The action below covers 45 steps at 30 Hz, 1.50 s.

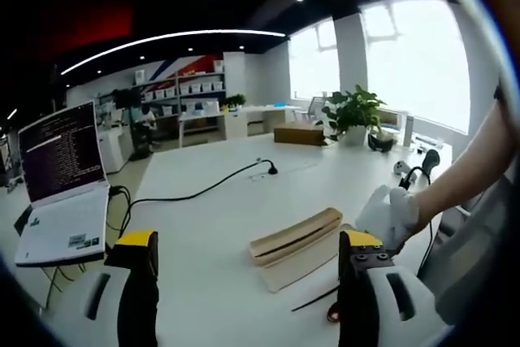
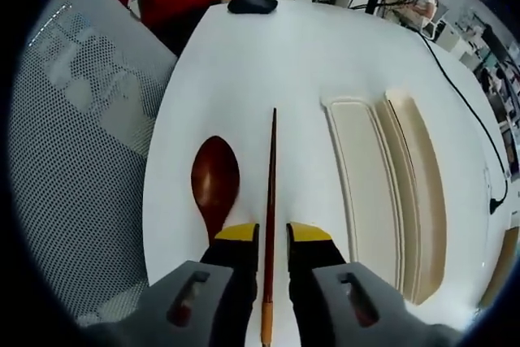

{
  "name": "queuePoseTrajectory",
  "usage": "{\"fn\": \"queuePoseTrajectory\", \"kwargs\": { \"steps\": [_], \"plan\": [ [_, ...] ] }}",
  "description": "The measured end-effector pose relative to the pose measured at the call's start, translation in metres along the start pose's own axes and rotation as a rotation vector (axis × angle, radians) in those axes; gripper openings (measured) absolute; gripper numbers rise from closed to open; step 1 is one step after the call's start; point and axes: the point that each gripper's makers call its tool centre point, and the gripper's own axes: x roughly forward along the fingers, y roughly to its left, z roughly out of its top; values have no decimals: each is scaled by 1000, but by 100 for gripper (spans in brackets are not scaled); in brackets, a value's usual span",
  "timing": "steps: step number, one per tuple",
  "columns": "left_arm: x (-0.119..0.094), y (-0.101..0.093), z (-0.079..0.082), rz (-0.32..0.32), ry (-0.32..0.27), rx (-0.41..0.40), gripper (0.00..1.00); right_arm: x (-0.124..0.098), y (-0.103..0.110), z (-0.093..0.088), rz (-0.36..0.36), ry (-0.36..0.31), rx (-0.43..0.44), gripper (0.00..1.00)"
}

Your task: Arrange the utensils inside the cutlery case until each visible utensil rests in its matching compartment.

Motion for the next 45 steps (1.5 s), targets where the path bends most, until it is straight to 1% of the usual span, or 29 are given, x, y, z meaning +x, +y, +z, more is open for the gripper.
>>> {"fn": "queuePoseTrajectory", "kwargs": {
  "steps": [1,2,4,6,10,12,15,17,20,21,23,24,25,28,30,34,43,45],
  "plan": [
    [1,-1,-3,-4,12,1,95,0,0,0,-2,5,1,11],
    [2,-2,-3,-8,18,4,94,0,1,-1,-3,12,-18,10],
    [2,-3,-1,-12,10,11,94,1,2,0,0,17,-8,7],
    [1,-3,1,-9,1,12,94,2,3,0,9,16,-20,2],
    [-1,-1,2,-3,-7,0,95,1,3,0,26,12,-19,2],
    [-1,-1,1,-4,-2,-2,94,2,3,1,29,14,-23,1],
    [-1,-2,4,-6,-13,3,94,2,3,0,27,21,56,1],
    [-2,-2,4,-3,-12,2,94,2,3,0,33,14,14,1],
    [-2,-1,4,-2,-15,-5,94,2,3,-1,43,3,41,1],
    [-2,-2,4,-3,-15,-4,94,2,3,-1,50,-3,61,1],
    [-2,-3,4,-7,-14,3,94,2,3,0,49,-3,72,0],
    [-2,-3,4,-9,-16,4,94,2,4,0,47,-4,71,0],
    [-2,-4,5,-9,-18,4,94,2,5,0,44,-2,52,0],
    [-2,-4,3,-8,-13,3,94,2,6,1,44,2,54,0],
    [-2,-4,3,-8,-13,2,94,-1,5,2,47,3,71,0],
    [-2,-3,3,-6,-13,0,94,-4,5,4,49,12,65,0],
    [-2,-2,2,-3,-9,0,94,-5,-2,5,40,21,68,0],
    [-2,-3,4,-6,-14,-3,94,-7,-4,2,34,40,66,0]
  ]
}}
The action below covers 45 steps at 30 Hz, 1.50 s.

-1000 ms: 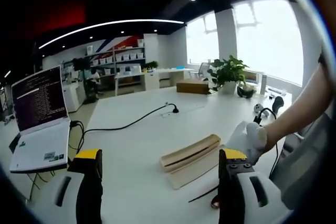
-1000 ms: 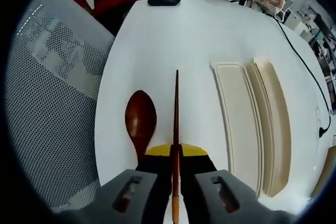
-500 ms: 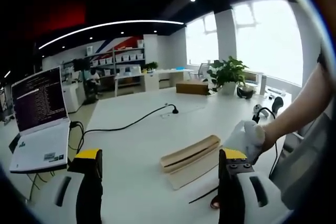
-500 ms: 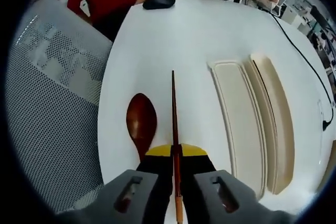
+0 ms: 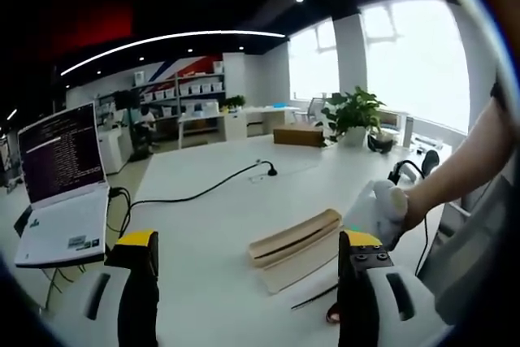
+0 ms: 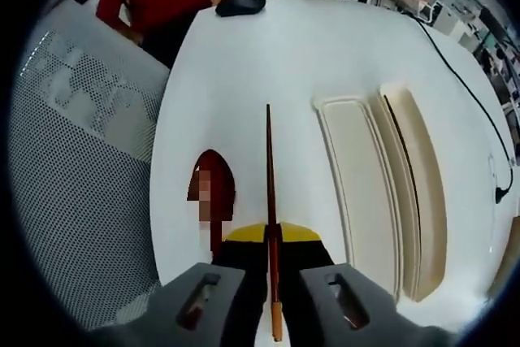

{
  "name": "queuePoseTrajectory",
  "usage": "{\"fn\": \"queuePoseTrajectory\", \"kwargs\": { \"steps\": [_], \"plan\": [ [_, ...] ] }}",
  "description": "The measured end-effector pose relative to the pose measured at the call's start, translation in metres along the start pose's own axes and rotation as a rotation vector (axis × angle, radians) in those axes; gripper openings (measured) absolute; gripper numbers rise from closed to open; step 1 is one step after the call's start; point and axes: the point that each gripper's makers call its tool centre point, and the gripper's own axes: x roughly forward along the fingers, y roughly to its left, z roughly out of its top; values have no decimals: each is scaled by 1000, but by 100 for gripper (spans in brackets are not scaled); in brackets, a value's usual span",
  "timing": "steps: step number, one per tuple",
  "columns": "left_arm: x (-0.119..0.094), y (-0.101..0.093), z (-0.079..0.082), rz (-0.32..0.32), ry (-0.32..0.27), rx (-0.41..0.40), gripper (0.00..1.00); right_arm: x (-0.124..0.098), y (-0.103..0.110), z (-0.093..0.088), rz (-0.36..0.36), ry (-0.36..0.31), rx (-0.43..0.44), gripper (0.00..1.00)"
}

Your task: Arrange the utensils inside the cutlery case until each visible utensil rests in its matching compartment.

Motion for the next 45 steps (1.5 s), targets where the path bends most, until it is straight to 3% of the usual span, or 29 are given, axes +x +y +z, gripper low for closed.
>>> {"fn": "queuePoseTrajectory", "kwargs": {
  "steps": [13,17,24,29,37,45],
  "plan": [
    [1,-1,0,-9,-1,0,94,-9,-8,-10,-17,53,-6,0],
    [1,-1,0,-9,0,-2,94,-13,-10,-20,-18,108,-38,0],
    [1,0,0,-5,-2,-4,94,-21,-14,-20,-17,101,-6,0],
    [1,-2,-1,-9,1,0,94,-39,-23,-16,-61,67,16,0],
    [0,-5,1,-16,-3,1,94,-66,-39,-20,-100,85,-11,0],
    [0,-4,1,-16,-8,-10,95,-64,-47,-19,-102,95,-4,0]
  ]
}}
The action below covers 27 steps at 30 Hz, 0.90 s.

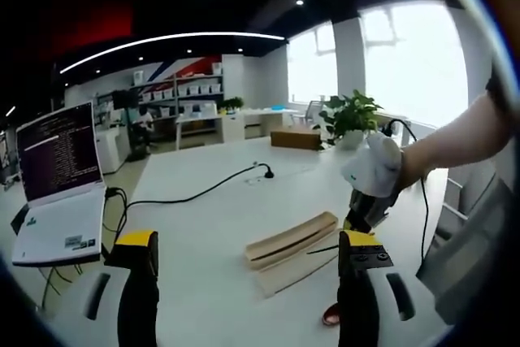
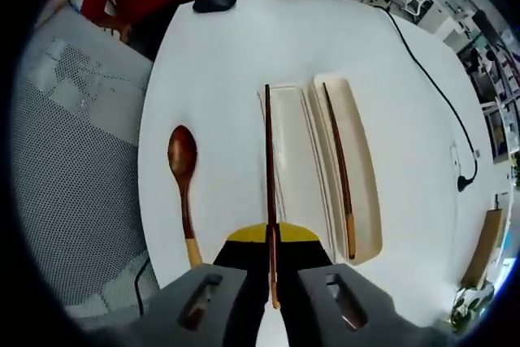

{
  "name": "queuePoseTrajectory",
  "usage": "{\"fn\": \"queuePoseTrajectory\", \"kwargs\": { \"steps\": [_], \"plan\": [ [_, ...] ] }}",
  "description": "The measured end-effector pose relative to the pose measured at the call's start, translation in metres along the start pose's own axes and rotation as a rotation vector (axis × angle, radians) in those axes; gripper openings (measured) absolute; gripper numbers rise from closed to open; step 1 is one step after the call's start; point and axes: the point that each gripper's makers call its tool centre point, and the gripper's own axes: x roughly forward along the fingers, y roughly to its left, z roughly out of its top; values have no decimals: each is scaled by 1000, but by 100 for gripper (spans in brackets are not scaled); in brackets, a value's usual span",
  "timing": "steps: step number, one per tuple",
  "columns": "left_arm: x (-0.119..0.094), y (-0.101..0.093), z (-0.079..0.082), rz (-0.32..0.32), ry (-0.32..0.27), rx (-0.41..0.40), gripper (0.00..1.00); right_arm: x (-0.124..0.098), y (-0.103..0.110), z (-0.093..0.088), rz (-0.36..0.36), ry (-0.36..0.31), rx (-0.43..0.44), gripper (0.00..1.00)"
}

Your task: Arrange the utensils inside the cutlery case until each visible utensil rests in its matching compartment.

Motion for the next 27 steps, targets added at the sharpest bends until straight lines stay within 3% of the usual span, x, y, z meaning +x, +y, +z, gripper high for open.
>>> {"fn": "queuePoseTrajectory", "kwargs": {
  "steps": [9,18,27],
  "plan": [
    [1,-1,0,-8,5,-4,95,-17,-28,-3,-57,38,-30,0],
    [1,-1,-1,-7,5,-9,95,-26,-62,31,-100,15,-67,0],
    [1,-3,-1,-13,7,-3,95,-13,-81,63,-97,2,-103,0]
  ]
}}
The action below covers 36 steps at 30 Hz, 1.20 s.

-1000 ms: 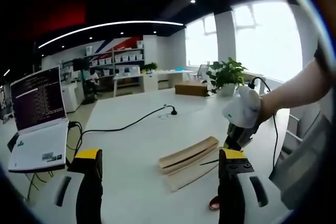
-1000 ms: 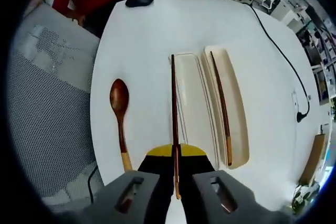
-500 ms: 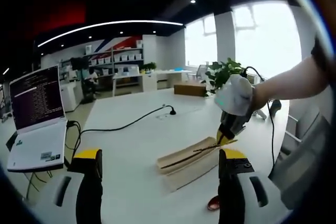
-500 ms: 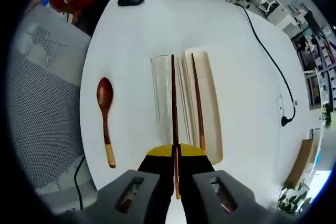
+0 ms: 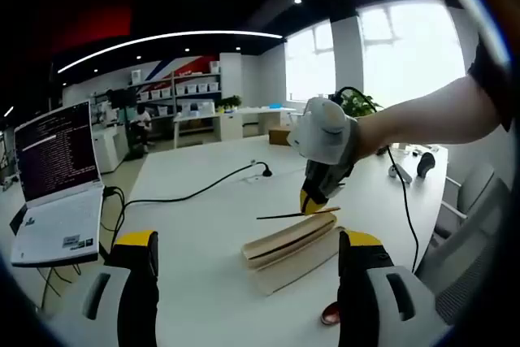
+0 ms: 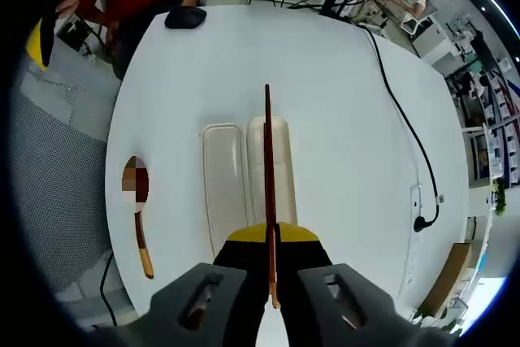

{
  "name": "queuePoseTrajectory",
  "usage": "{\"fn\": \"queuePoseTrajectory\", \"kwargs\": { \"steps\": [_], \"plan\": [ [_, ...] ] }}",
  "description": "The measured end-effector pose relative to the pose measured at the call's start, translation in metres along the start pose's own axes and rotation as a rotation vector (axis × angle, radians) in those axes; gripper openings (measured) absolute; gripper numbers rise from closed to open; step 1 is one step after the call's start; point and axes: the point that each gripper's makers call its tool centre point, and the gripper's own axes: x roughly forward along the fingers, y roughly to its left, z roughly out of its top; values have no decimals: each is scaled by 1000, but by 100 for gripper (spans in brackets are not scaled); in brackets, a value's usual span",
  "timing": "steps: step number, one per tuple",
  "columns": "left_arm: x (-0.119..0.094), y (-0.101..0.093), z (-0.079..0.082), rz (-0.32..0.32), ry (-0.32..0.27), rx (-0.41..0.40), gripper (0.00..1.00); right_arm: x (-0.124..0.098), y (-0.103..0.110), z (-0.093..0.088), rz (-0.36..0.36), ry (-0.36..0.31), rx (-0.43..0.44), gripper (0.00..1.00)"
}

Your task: Arrange the utensils inside the cutlery case until each visible utensil rests in its matching compartment.

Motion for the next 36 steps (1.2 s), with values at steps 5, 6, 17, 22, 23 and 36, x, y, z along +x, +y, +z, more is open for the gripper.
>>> {"fn": "queuePoseTrajectory", "kwargs": {
  "steps": [5,6,17,22,23,36],
  "plan": [
    [0,-4,-1,-12,4,14,95,7,-1,7,25,-27,28,0],
    [0,-3,-1,-9,4,14,95,9,-2,7,26,-32,34,0],
    [-2,2,-1,5,3,8,95,24,-6,-4,36,-7,20,0],
    [-1,3,-5,7,14,-4,95,34,-3,-7,46,9,9,0],
    [0,4,-7,5,20,-15,95,37,-3,-8,45,18,3,0],
    [2,1,-7,-2,27,-13,95,74,-6,-13,86,56,8,0]
  ]
}}
